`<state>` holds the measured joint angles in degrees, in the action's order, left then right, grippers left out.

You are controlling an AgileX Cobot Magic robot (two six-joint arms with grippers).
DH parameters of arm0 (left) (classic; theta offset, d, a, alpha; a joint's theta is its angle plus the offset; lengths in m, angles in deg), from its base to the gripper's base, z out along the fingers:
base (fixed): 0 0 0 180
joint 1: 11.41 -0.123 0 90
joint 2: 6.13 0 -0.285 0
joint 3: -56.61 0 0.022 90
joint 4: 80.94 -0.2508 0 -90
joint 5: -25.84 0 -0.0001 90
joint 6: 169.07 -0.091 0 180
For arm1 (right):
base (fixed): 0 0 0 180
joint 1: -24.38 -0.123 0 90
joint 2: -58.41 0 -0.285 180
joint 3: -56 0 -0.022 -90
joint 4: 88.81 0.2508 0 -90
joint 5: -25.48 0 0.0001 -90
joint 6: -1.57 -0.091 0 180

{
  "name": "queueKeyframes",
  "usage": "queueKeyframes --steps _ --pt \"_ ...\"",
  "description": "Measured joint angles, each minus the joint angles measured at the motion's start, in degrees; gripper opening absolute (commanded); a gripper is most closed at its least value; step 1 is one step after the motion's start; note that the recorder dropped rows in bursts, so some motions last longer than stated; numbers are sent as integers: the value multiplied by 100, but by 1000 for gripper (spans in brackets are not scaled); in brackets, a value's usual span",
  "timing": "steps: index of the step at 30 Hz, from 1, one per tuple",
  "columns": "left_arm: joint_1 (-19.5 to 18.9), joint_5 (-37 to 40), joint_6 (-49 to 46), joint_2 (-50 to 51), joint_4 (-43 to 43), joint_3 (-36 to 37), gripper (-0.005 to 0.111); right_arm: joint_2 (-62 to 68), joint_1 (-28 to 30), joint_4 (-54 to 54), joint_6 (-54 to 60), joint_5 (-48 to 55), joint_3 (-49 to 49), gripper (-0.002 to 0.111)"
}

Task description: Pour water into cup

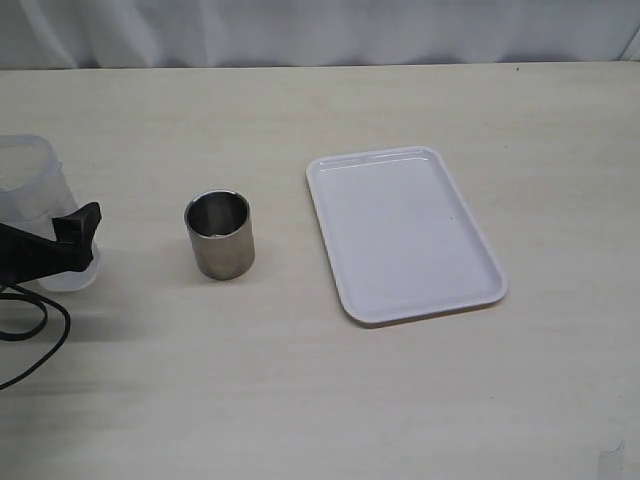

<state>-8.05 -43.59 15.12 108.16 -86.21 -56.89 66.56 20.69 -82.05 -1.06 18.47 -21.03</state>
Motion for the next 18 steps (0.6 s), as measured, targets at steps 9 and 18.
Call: queueKeyframes --steps 9,18 --pt "0 0 0 0 0 -72 93 0 0 0 0 17 0 4" --pt "0 0 0 0 0 -123 93 0 0 0 0 44 0 4"
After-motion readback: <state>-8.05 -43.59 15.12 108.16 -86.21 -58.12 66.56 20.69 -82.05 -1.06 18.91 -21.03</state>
